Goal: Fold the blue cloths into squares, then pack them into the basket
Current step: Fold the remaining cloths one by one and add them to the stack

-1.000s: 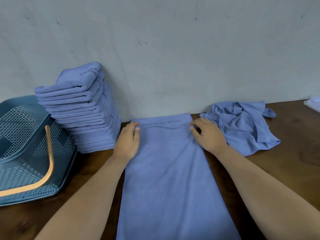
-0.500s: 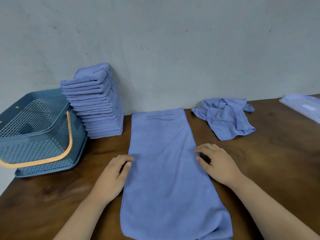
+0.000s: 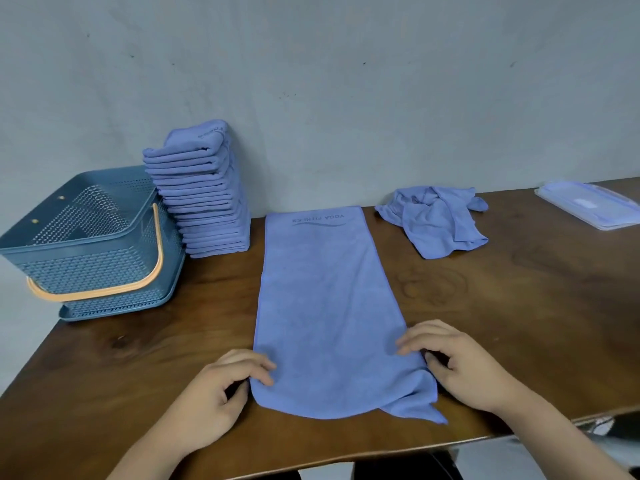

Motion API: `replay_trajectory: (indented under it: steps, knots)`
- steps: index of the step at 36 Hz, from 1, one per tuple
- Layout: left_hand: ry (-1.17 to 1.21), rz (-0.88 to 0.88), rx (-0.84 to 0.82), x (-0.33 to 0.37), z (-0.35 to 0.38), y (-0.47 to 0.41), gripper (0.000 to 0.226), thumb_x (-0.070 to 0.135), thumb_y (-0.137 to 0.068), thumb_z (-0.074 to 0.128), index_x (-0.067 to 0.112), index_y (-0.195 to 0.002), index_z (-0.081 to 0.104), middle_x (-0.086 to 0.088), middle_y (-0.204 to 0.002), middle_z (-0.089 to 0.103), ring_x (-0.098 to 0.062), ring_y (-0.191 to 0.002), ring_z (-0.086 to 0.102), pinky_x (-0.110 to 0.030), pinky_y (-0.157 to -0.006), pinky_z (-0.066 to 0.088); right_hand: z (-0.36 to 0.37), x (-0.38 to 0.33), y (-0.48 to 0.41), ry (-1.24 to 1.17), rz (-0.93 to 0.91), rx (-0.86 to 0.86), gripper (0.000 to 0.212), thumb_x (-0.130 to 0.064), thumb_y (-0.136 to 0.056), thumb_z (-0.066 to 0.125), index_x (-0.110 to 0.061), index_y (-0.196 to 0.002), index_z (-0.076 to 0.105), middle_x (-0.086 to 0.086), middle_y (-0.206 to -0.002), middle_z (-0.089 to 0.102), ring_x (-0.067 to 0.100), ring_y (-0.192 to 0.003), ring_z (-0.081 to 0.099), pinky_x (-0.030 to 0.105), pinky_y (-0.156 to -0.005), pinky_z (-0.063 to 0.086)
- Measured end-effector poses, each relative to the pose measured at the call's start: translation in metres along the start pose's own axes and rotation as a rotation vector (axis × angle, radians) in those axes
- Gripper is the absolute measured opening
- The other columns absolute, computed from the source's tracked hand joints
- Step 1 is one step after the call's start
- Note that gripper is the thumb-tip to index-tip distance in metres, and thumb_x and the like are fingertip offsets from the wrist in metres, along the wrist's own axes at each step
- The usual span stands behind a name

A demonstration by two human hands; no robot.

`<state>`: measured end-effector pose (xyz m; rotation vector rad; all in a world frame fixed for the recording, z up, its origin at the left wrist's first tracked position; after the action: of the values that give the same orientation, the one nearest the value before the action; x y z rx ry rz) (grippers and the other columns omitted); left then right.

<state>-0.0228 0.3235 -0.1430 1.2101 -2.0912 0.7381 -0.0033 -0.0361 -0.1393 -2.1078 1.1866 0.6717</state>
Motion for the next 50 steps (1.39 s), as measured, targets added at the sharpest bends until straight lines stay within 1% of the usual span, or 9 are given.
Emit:
replay_trajectory:
  steps: [5, 9, 15, 20, 25, 28, 33, 39, 50]
  knots:
    - [0.033, -0.041, -0.057, 0.007, 0.003, 0.005, 0.045, -0.004, -0.089, 0.077, 0.038, -0.105, 0.080, 0.016, -0.129, 0.070, -0.012, -0.133, 0.060, -0.026, -0.113, 0.040, 0.006, -0.010, 0.024, -0.178, 0.075, -0.181, 0.070, 0.021, -0.083, 0.062, -0.037, -0.120, 0.078, -0.012, -0.139, 0.066, 0.015, -0.144, 0.049, 0.024, -0.116, 0.040]
    - [0.050, -0.079, -0.028, 0.006, -0.001, 0.005, 0.026, 0.020, -0.087, 0.087, 0.039, -0.104, 0.082, 0.016, -0.125, 0.073, -0.011, -0.130, 0.062, -0.028, -0.113, 0.041, 0.008, -0.018, 0.030, -0.134, 0.064, -0.169, 0.028, -0.020, -0.093, 0.082, -0.042, -0.111, 0.081, -0.018, -0.138, 0.067, 0.010, -0.146, 0.047, 0.026, -0.117, 0.039]
    - [0.205, -0.177, -0.011, 0.002, -0.005, 0.004, 0.015, 0.022, -0.097, 0.076, 0.028, -0.109, 0.083, 0.004, -0.116, 0.078, -0.013, -0.117, 0.070, -0.024, -0.108, 0.047, -0.004, -0.011, 0.030, -0.255, 0.169, -0.033, 0.015, -0.026, -0.098, 0.072, -0.021, -0.091, 0.084, -0.005, -0.101, 0.080, 0.007, -0.111, 0.070, 0.023, -0.116, 0.033]
    - [0.232, -0.193, 0.102, -0.002, -0.016, 0.005, 0.056, 0.067, -0.094, 0.061, 0.012, -0.096, 0.072, -0.010, -0.084, 0.068, -0.015, -0.078, 0.060, -0.030, -0.075, 0.042, -0.023, 0.000, 0.029, -0.385, 0.300, 0.185, 0.041, -0.035, -0.099, 0.061, -0.012, -0.066, 0.056, 0.001, -0.067, 0.055, 0.012, -0.067, 0.049, 0.030, -0.069, 0.039]
    - [0.132, -0.201, 0.147, -0.001, -0.019, 0.004, 0.057, 0.067, -0.097, 0.057, 0.012, -0.088, 0.068, -0.005, -0.078, 0.063, -0.010, -0.076, 0.058, -0.026, -0.072, 0.041, -0.015, 0.000, 0.017, -0.320, 0.397, 0.176, 0.030, -0.032, -0.105, 0.062, -0.016, -0.079, 0.065, -0.003, -0.068, 0.067, 0.016, -0.062, 0.058, 0.033, -0.068, 0.048]
    - [0.074, -0.180, 0.120, 0.005, -0.015, 0.004, 0.006, 0.030, -0.103, 0.068, 0.027, -0.107, 0.071, 0.006, -0.106, 0.074, -0.008, -0.107, 0.069, -0.032, -0.093, 0.052, -0.011, 0.006, 0.017, -0.171, 0.417, 0.144, 0.016, -0.024, -0.105, 0.063, -0.036, -0.112, 0.070, -0.004, -0.083, 0.075, 0.017, -0.071, 0.071, 0.040, -0.081, 0.056]
    - [-0.131, 0.107, 0.106, 0.033, -0.012, 0.013, 0.056, -0.004, -0.092, 0.071, 0.033, -0.134, 0.065, 0.012, -0.149, 0.056, -0.017, -0.143, 0.051, -0.027, -0.116, 0.039, -0.008, -0.011, 0.017, -0.107, 0.261, 0.086, 0.072, 0.013, -0.089, 0.058, -0.048, -0.125, 0.069, -0.010, -0.120, 0.063, 0.020, -0.091, 0.066, 0.026, -0.084, 0.053]
    - [-0.307, 0.219, -0.006, 0.039, 0.006, 0.012, 0.030, 0.021, -0.100, 0.073, 0.045, -0.118, 0.071, 0.025, -0.142, 0.058, -0.010, -0.138, 0.054, -0.028, -0.111, 0.043, 0.002, -0.020, 0.017, -0.096, 0.125, -0.094, 0.065, 0.016, -0.083, 0.060, -0.037, -0.117, 0.077, -0.010, -0.137, 0.062, 0.021, -0.131, 0.056, 0.030, -0.107, 0.042]
    - [-0.182, -0.018, 0.082, 0.021, -0.002, 0.004, 0.011, 0.040, -0.102, 0.067, 0.047, -0.107, 0.073, 0.025, -0.109, 0.071, -0.004, -0.103, 0.068, -0.020, -0.088, 0.049, -0.003, -0.011, 0.019, -0.046, 0.168, -0.015, 0.025, -0.024, -0.096, 0.078, -0.045, -0.109, 0.079, -0.021, -0.125, 0.072, 0.013, -0.127, 0.061, 0.025, -0.107, 0.045]
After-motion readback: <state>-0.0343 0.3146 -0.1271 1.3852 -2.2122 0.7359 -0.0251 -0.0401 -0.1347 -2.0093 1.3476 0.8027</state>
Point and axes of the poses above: each hand's wrist, its own y-axis away from the middle knuckle, its own z-axis out of the palm, x = y × z, the point moved 10 cm from there along -y, towards the middle knuckle
